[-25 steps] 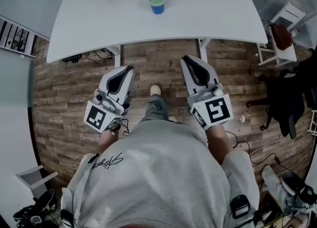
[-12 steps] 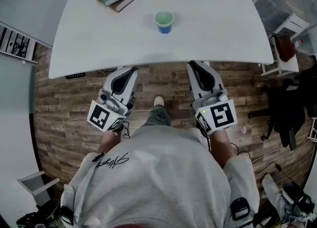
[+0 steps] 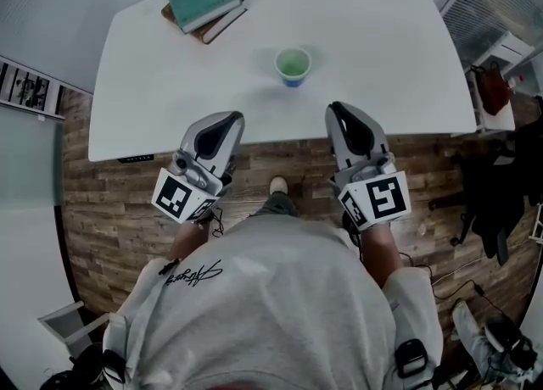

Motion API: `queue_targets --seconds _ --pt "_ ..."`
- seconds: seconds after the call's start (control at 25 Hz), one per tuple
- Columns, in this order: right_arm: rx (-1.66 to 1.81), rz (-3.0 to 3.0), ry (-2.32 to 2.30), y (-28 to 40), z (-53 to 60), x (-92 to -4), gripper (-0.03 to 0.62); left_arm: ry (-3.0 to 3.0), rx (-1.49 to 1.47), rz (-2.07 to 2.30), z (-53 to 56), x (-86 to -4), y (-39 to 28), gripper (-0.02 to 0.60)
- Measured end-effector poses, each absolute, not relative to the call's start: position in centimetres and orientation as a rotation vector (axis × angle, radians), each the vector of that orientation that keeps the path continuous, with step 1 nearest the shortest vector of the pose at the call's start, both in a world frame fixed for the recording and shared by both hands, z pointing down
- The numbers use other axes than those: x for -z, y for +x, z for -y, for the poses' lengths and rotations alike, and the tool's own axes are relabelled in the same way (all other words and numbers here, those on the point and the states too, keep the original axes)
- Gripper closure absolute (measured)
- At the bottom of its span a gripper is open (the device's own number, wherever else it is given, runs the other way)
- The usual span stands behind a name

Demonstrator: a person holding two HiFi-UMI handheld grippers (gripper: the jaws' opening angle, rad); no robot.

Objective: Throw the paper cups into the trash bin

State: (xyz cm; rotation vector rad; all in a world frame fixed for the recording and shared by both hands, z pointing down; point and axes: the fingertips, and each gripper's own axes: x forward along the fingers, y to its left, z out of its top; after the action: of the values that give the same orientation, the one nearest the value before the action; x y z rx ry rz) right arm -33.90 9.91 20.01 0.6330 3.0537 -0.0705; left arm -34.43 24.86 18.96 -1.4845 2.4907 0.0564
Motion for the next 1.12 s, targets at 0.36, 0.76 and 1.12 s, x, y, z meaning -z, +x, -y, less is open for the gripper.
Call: queue_targets --seconds 0.36,0.76,1.12 --pt "0.08 -3.062 0.558 -38.7 -9.6 -19.2 0.583 -1.539 -0.07 -2.481 -25.2 -19.1 -39.6 0.578" --pt "0.093 -3.071 0.584 -40.1 -8.5 -19.6 0.583 -1.54 -0.053 -2.49 -24.4 -19.2 -41.9 0.577" --pt "0.102 -3.089 0.727 -40.7 -7.4 -21.2 0.574 -1.467 -0.045 -2.52 -23.6 -18.8 -42.0 0.578"
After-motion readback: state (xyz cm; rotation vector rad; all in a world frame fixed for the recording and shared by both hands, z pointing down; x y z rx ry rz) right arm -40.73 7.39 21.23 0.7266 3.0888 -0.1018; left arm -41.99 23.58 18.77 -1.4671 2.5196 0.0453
